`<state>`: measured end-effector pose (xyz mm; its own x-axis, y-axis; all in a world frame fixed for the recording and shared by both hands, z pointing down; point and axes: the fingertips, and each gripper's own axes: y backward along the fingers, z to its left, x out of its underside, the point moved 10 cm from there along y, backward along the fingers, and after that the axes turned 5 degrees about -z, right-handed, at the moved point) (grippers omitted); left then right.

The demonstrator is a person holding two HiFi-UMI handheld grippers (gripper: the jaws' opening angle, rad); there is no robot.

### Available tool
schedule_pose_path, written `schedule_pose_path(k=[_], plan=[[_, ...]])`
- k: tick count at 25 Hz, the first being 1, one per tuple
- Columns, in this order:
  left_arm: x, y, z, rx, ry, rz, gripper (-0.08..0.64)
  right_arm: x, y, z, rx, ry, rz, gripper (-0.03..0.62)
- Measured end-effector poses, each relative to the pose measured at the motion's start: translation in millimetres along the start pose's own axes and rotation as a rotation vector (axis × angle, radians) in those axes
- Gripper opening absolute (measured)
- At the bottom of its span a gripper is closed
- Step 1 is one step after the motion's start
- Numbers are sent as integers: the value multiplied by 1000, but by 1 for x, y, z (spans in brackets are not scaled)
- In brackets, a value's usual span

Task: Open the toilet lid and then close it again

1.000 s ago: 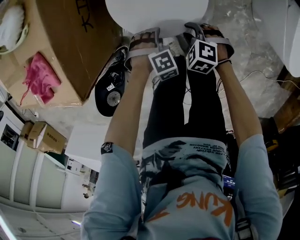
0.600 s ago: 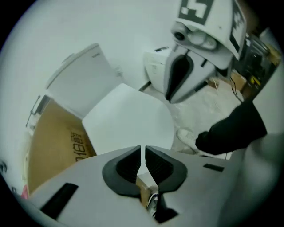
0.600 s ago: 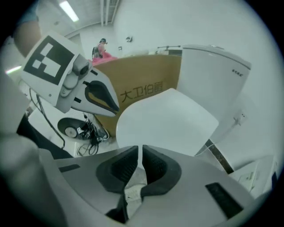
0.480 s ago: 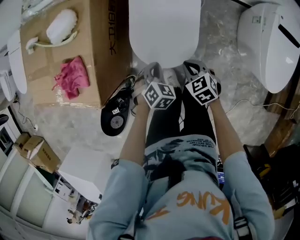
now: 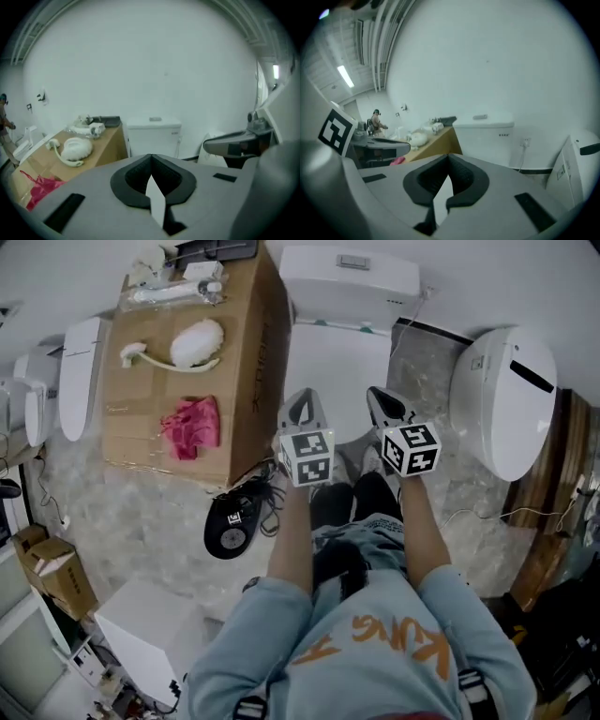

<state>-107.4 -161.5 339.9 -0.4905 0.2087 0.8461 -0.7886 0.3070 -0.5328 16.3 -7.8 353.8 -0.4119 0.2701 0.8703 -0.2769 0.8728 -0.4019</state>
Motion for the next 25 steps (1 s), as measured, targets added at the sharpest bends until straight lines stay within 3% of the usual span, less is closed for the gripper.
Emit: schedule_pose_path(k=[3, 7, 14, 19, 25], plan=[[-57, 17, 1, -12, 50, -151, 26, -55, 9, 11, 6, 16, -140, 14], [-117, 40, 3, -28, 22, -289, 25, -121, 24, 26, 30, 76, -280, 14], [-195, 75, 11, -34, 10, -534, 25, -213, 42, 47, 113, 236, -409, 14], [-224, 81, 11, -56, -28, -621, 26, -238, 45, 57, 102, 317, -447, 14], [-237, 78, 2, -32, -56, -650, 26, -251, 48, 49, 118, 333, -464, 14]])
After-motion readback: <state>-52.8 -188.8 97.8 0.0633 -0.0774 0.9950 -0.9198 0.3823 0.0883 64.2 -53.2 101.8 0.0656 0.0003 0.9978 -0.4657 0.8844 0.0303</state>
